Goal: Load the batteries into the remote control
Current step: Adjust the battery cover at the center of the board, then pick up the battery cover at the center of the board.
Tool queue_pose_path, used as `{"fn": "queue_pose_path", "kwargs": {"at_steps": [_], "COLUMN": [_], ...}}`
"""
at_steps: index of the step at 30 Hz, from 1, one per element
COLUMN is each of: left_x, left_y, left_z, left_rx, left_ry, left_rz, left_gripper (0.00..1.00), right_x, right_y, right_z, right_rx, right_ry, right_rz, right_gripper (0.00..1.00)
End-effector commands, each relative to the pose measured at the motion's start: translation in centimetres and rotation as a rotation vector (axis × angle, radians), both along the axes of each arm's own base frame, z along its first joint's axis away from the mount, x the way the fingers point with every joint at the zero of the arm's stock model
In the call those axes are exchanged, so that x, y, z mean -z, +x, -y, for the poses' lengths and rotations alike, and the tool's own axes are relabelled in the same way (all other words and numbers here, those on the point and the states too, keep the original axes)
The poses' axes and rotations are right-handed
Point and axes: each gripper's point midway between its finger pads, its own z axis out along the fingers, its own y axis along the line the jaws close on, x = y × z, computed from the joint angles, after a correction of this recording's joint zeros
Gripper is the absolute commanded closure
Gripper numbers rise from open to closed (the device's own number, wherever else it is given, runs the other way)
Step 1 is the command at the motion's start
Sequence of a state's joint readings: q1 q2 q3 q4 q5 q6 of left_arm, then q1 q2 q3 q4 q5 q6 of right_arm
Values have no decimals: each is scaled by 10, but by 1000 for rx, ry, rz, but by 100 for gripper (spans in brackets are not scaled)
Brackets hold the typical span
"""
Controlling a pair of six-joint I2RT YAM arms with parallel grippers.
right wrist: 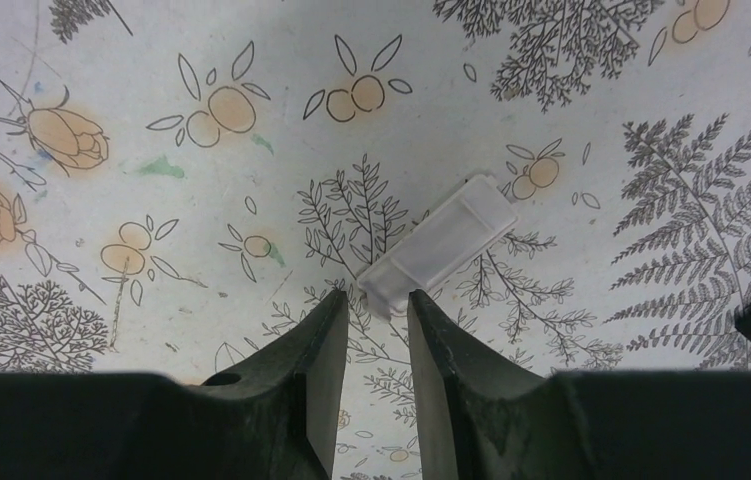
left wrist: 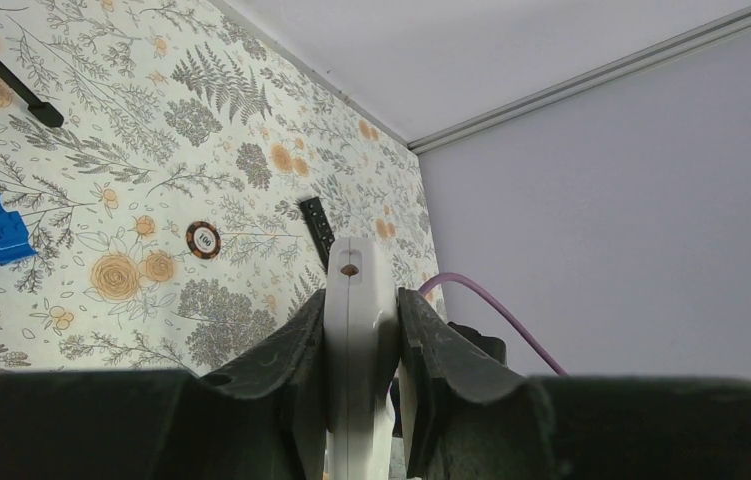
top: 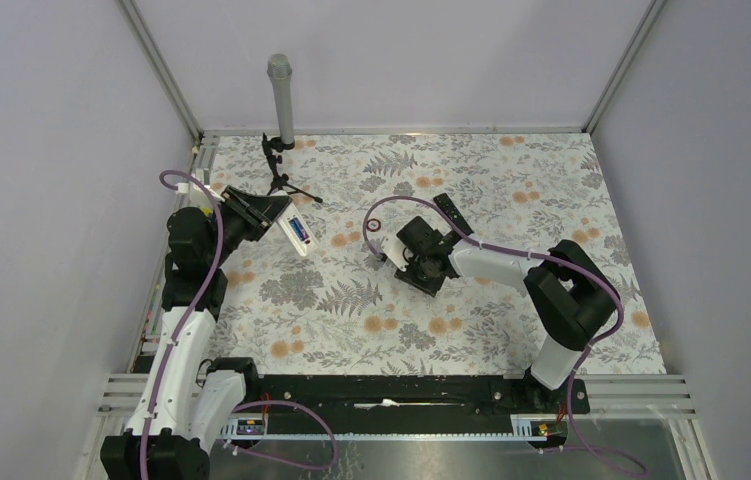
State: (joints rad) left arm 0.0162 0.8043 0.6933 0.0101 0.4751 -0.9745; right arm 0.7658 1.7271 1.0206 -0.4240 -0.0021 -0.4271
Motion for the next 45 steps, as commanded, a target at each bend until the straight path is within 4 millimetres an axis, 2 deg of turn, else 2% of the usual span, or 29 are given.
{"fn": "queue_pose_path", "kwargs": {"at_steps": [1,8,15,17,21,23,26,30,33,35,39,43,45], "left_x": [-27,-27,-25,-25,-25,-26,-27,-28,-28,-32,-43,-57,-62], "left_y": [-2,-1,-1,-1,-1,-2,-2,-2,-2,-1,0,3,4], "left_z": [1,2,2,2,2,1,1,1,3,6,10,9,13], "left_rx": [15,19,19,20,20,18,14,14,25,40,54,34,25], "left_ry": [-8,-15,-13,-13,-12,-8,-3,-5,-25,-66,-200,-300,-332], "left_rz": [101,100,95,93,96,98,101,100,97,110,138,189,201], "left_gripper": [100,100,100,100,100,100,100,100,100,100,100,100,100], "right_x": [-2,3,8,11,13,10,-6,-50,-100,-143,-235,-325,-353], "right_y": [7,1,-10,-9,-2,2,6,15,24,32,28,20,16], "right_z": [-8,-4,0,-1,-4,-7,-22,-51,-76,-95,-127,-141,-139], "right_rx": [-36,-41,-57,-51,-18,-1,38,141,234,336,485,573,588], "right_ry": [22,-3,-14,-13,-13,3,96,306,494,649,1009,1428,1567], "right_rz": [35,5,-43,-47,-25,-14,8,23,30,27,-73,-211,-260], "right_gripper": [65,71,73,79,100,100,100,100,100,100,100,100,100]}}
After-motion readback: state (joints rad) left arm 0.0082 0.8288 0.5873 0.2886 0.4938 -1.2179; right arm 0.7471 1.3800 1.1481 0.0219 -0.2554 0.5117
